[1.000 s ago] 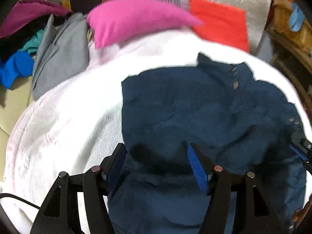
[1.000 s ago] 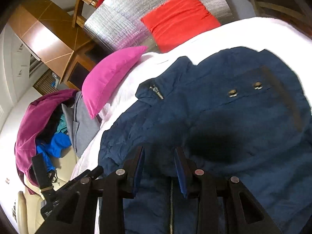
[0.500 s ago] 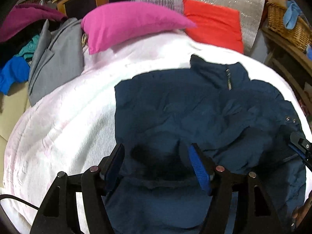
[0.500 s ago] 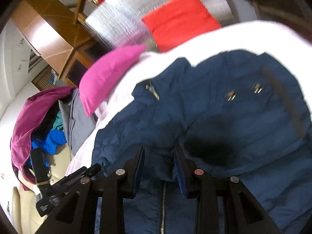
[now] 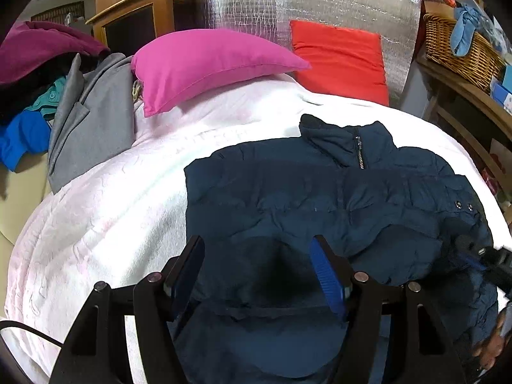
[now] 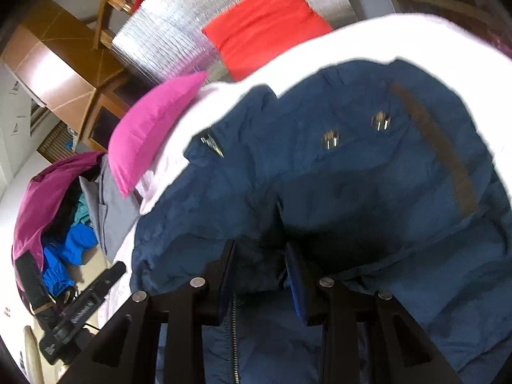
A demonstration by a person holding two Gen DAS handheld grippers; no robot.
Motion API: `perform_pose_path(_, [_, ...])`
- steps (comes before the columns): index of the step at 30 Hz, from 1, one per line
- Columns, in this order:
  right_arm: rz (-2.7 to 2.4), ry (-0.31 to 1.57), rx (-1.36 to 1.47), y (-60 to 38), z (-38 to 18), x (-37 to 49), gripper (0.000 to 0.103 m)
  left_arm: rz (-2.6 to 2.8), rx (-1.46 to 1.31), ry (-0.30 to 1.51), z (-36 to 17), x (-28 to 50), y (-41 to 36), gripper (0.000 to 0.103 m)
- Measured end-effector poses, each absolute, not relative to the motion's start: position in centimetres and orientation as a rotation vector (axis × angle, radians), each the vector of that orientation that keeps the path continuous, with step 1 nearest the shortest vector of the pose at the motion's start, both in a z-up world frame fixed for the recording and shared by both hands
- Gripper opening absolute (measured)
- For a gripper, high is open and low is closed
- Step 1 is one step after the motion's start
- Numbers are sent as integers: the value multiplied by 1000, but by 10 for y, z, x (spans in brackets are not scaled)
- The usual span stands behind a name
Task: Fold large clothes
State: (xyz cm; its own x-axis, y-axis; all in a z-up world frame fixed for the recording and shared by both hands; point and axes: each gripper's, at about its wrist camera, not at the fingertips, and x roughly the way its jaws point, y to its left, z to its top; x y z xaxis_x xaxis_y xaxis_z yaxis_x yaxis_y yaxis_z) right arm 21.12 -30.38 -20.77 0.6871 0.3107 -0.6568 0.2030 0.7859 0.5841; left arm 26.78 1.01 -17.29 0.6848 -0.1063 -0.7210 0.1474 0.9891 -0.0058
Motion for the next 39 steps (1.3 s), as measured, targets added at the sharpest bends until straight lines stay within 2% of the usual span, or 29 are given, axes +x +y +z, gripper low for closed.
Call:
perform_pose_path(7, [-31, 718, 651, -334, -182, 192, 35, -138, 58, 803, -173, 268, 10, 69])
perform_pose_path(14, [-97, 837, 733, -358, -223, 206, 36, -133, 76, 808, -176, 268, 6, 69])
perform_pose_path(17, [-96, 836, 728, -359, -224, 208, 36, -134, 84, 811, -177, 268, 5, 69])
perform_pose_path(21, [-65, 828, 761, -363, -215, 205, 52, -130, 80, 836, -181, 273, 6, 71])
perform_pose_path(22, [-62, 816, 764, -365, -210, 203, 54, -129, 75, 848, -182, 275, 7, 75])
perform_pose_path(26, [-99, 721, 742, -379, -188, 192, 56, -106, 51, 893, -188, 284, 17, 75])
perform_pose_path(28, [-142, 692, 751, -395, -182, 187, 64, -81, 31, 908, -190, 289, 25, 75])
perform_pose_path(32, [-233, 676, 730, -422, -184, 184, 74, -41, -41, 933, -193, 299, 47, 78])
perform_pose_path(39, [-226, 814, 761, -442, -222, 210, 77, -66, -156, 1043, -215, 312, 64, 79])
